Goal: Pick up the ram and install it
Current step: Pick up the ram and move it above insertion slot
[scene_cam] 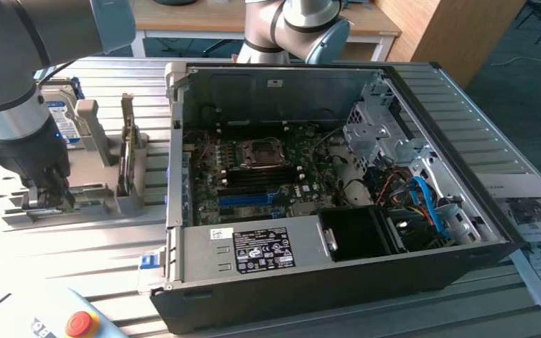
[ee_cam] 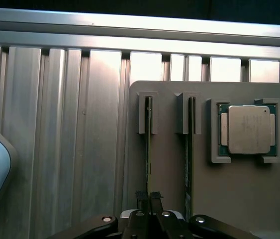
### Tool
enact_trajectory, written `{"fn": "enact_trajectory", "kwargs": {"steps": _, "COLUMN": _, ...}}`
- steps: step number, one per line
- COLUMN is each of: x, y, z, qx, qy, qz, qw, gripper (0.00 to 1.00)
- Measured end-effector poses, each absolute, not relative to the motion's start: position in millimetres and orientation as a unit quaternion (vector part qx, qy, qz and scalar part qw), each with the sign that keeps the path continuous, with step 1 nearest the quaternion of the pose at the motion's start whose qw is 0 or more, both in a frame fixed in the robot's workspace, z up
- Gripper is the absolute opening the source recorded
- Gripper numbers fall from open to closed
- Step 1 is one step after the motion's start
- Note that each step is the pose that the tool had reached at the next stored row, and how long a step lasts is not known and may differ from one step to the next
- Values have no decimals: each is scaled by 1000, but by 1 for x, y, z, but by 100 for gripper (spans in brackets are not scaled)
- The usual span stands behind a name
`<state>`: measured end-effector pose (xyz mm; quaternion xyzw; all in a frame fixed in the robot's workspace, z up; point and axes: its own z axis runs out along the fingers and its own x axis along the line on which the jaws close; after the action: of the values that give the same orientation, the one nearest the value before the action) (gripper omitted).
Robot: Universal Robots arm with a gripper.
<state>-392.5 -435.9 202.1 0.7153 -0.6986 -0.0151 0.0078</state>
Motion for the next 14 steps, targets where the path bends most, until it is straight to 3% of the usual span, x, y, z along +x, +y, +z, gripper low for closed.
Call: {"fn": "enact_trajectory", "kwargs": {"steps": 14, "x": -392, "y": -436, "z": 220, "qx": 713, "qy": -701, "qz": -15, "qw": 8, "gripper": 12}}
